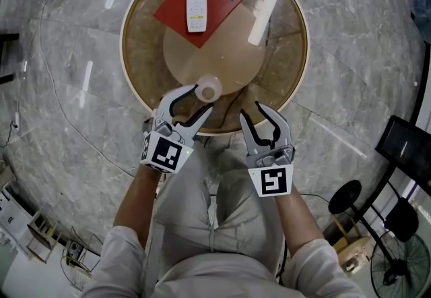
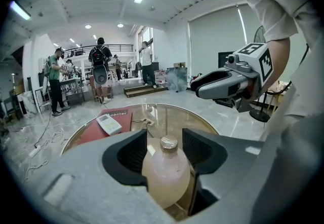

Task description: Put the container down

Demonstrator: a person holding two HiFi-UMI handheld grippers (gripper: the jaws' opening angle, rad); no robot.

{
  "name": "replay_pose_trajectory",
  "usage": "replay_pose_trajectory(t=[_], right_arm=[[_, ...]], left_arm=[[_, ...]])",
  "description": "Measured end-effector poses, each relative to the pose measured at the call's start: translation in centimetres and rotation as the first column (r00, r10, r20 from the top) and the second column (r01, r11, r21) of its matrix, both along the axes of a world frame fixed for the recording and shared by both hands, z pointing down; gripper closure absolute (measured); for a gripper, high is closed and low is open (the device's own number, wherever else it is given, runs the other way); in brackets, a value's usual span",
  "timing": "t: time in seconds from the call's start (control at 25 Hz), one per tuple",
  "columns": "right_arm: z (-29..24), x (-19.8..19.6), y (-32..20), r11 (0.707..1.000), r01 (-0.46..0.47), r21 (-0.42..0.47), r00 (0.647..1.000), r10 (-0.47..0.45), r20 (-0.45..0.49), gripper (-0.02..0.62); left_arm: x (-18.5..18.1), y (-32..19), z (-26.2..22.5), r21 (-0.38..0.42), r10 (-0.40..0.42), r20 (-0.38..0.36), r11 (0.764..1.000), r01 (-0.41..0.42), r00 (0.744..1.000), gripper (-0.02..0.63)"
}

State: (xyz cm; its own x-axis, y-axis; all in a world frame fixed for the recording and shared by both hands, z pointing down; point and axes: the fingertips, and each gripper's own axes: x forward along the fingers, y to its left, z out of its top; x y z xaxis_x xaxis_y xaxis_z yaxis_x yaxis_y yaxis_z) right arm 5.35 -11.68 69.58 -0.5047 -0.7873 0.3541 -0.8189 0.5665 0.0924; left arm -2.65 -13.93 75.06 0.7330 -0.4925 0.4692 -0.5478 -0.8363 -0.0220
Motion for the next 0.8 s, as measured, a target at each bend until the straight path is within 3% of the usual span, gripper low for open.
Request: replay_pose_trajectory(t=[0.08,0.6,0.8], right_arm=[[-1.1,-0.3,0.0,1.0,-0.002,0.002,1.0,0.002,0.004,0.463],[-10.0,-2.1,1.1,0.999,-0.046,0.011,0.998,0.046,0.032,0.471],[-12.3,-2.4,2.4,0.999,0.005,-0.034,0.997,-0.008,-0.073,0.48]], left_arm=[[-0.6,0.2,-1.1,0.004,-0.002,0.005,1.0,0.002,1.0,0.4],[-4.4,1.6,-9.7,-0.003,-0.013,0.011,1.0,0.013,1.0,0.437],[-5.2,2.6,-12.7,-0.017,-0.003,0.008,1.0,0.003,1.0,0.471]])
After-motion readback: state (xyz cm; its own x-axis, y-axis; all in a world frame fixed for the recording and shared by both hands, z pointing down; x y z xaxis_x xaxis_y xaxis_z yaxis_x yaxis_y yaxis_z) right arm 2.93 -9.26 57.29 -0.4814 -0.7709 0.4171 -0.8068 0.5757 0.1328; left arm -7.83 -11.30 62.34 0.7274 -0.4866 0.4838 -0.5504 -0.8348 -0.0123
